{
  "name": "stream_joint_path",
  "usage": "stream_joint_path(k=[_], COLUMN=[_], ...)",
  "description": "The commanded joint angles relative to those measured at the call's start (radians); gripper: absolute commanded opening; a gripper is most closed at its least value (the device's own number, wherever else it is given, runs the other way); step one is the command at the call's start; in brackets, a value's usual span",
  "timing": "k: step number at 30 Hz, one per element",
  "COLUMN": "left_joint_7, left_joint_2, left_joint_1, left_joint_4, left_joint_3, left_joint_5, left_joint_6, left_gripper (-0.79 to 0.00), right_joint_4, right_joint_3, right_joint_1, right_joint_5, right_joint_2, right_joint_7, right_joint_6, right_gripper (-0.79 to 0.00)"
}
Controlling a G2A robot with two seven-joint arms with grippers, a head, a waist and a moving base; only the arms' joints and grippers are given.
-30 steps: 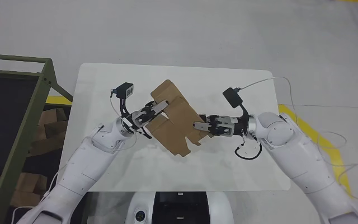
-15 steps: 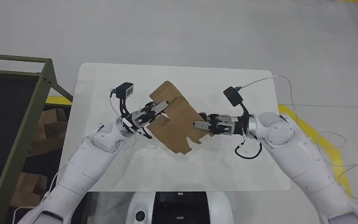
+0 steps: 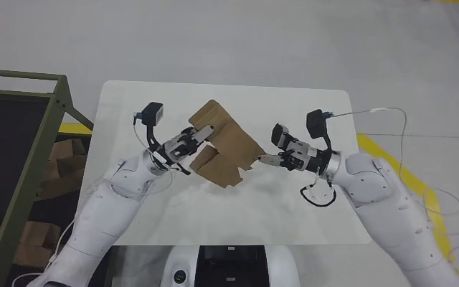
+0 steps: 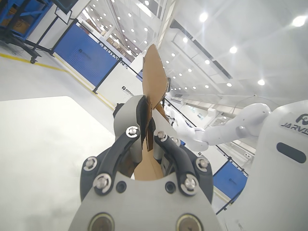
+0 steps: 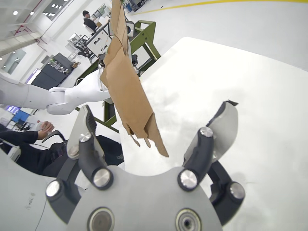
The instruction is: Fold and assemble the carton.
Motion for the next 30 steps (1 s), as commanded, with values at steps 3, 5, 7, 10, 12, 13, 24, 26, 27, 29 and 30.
stream_joint_path(k=[3, 5, 7, 10, 12, 13, 24, 26, 27, 29, 30], left_joint_7=[0.038, 0.043, 0.043, 0.043, 0.043, 0.043, 0.080, 0.095, 0.104, 0.125, 0.139], left_joint_2=[-0.003, -0.003, -0.003, -0.003, -0.003, -0.003, -0.012, -0.015, -0.017, -0.021, -0.023], left_joint_1=[0.031, 0.039, 0.039, 0.039, 0.039, 0.039, 0.032, 0.030, 0.030, 0.027, 0.024], left_joint_4=[-0.045, -0.052, -0.052, -0.052, -0.052, -0.052, -0.112, -0.127, -0.131, -0.137, -0.138], left_joint_3=[-0.014, -0.014, -0.014, -0.014, -0.014, -0.014, -0.019, -0.017, -0.017, -0.010, -0.011], left_joint_5=[0.036, 0.022, 0.022, 0.022, 0.022, 0.022, 0.135, 0.156, 0.161, 0.182, 0.207], left_joint_6=[0.032, 0.039, 0.039, 0.039, 0.039, 0.039, 0.144, 0.171, 0.181, 0.210, 0.229], left_gripper=[-0.785, -0.785, -0.785, -0.785, -0.785, -0.785, -0.785, -0.785, -0.785, -0.785, -0.785], right_joint_4=[0.005, 0.005, 0.005, 0.005, 0.005, 0.005, -0.148, -0.193, -0.204, -0.239, -0.249], right_joint_3=[-0.002, -0.002, -0.002, -0.002, -0.002, -0.002, 0.035, 0.036, 0.037, 0.045, 0.050], right_joint_1=[0.005, 0.005, 0.005, 0.005, 0.005, 0.005, -0.071, -0.107, -0.118, -0.161, -0.178], right_joint_5=[0.009, 0.009, 0.009, 0.009, 0.009, 0.009, -0.396, -0.514, -0.551, -0.645, -0.670], right_joint_2=[0.000, 0.000, 0.000, 0.000, 0.000, 0.000, -0.001, -0.002, -0.002, -0.004, -0.004], right_joint_7=[0.004, 0.004, 0.004, 0.004, 0.004, 0.004, -0.180, -0.242, -0.262, -0.331, -0.351], right_joint_6=[-0.002, -0.002, -0.002, -0.002, -0.002, -0.002, 0.092, 0.125, 0.140, 0.210, 0.242], right_gripper=[0.000, 0.000, 0.000, 0.000, 0.000, 0.000, 0.000, 0.000, 0.000, 0.000, 0.000])
